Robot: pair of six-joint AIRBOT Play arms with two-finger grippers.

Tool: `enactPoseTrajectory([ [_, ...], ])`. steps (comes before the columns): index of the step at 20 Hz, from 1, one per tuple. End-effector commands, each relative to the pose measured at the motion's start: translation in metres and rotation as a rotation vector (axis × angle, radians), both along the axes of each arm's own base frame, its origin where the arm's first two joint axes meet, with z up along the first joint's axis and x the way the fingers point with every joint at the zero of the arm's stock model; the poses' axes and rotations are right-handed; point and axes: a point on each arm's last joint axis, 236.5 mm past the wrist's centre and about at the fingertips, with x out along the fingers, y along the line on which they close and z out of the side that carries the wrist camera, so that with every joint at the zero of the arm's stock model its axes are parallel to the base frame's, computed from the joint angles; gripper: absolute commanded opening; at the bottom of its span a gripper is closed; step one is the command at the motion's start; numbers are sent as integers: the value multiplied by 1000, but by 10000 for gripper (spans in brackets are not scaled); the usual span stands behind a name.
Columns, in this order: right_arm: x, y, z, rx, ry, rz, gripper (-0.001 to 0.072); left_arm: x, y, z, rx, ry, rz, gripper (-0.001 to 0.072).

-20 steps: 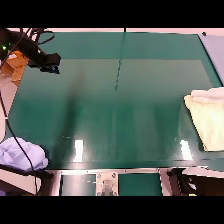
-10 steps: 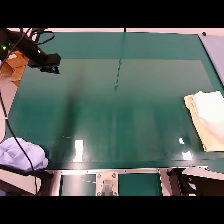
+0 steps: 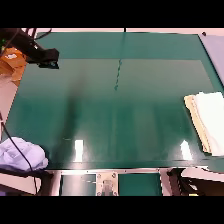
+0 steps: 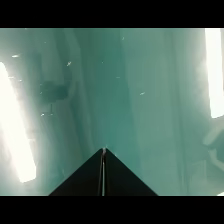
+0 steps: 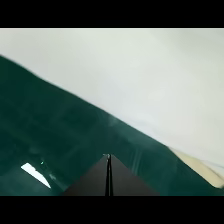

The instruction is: Fold the shirts.

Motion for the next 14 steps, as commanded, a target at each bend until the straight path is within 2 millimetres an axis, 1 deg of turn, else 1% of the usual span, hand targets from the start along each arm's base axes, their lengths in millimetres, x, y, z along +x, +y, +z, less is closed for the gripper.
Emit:
enactPoseTrajectory([
  [1, 73, 69, 20, -14, -174, 243, 12, -15, -10, 25, -15, -47, 6, 23],
  [2, 81, 92, 17, -14, -179, 318, 12, -25, -17, 25, -12, -38, -5, 23],
  [3, 85, 120, 14, -10, -179, 413, 12, -38, -24, 20, 0, -16, -15, 23],
  [4, 85, 148, 10, -5, -176, 499, 12, -52, -31, 11, 5, 15, -24, 23],
  [6, 77, 202, 1, -18, -203, 649, 13, -82, -47, -10, 10, 72, -44, 23],
  [7, 70, 228, -4, -35, -231, 714, 12, -97, -54, -23, 13, 94, -48, 23],
  [9, 53, 271, -14, -67, -291, 823, 13, -126, -68, -47, 12, 137, -56, 23],
  [11, 37, 300, -25, -71, -314, 901, 13, -145, -75, -68, 20, 176, -70, 24],
  [12, 33, 311, -28, -67, -315, 931, 13, -152, -75, -76, 27, 201, -68, 24],
  [14, 24, 329, -31, -52, -306, 987, 13, -153, -75, -82, 29, 212, -68, 25],
])
